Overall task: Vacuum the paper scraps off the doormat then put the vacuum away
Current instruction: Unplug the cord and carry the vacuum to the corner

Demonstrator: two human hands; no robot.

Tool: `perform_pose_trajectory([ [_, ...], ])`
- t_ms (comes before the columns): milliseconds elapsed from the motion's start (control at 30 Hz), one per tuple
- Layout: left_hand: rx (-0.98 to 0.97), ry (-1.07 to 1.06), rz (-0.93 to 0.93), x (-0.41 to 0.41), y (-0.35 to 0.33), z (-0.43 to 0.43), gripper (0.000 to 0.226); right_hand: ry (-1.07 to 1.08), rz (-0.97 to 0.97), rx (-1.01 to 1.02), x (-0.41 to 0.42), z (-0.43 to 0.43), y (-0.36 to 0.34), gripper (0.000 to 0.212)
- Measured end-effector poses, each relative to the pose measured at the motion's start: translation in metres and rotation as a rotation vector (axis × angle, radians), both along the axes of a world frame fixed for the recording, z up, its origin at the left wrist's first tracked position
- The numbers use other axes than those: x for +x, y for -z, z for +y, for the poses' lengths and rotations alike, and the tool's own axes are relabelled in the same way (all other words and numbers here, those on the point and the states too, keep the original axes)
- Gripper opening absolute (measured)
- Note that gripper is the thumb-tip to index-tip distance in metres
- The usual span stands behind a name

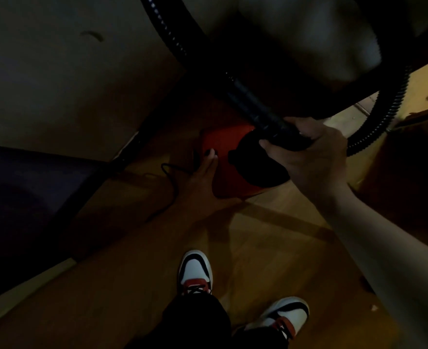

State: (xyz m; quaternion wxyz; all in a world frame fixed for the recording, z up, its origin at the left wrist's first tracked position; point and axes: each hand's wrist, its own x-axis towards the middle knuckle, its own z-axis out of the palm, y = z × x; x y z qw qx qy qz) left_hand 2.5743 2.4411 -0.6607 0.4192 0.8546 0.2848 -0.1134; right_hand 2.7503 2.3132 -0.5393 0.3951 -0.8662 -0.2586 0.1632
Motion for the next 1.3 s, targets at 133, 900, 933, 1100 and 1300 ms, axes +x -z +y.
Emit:
perform_pose_trajectory([
  [133, -0.044, 0.103, 0.134, 0.009, -0.018, 0.02, 0.115, -0.005, -0.001, -0.007, 0.001, 0.003, -0.004, 0.038],
  [900, -0.653, -0.414, -0.174, 0.0, -0.221, 0.04, 0.082, -0.158, 0.106, 0.218, -0.017, 0.024, -0.128, 0.032],
  [933, -0.679, -0.431, -0.208, 0.001, -0.238, 0.04, 0.065, -0.176, 0.108, 0.248, -0.02, 0.028, -0.136, 0.031],
  [1100, -0.593, -0.477, -0.431, 0.007, -0.316, 0.023, 0.025, -0.219, 0.202, 0.345, -0.042, 0.05, -0.17, 0.023],
  [1300, -0.299, -0.572, -0.606, 0.005, -0.356, 0.043, 0.015, -0.286, 0.269, 0.436, -0.057, 0.088, -0.201, 0.027],
])
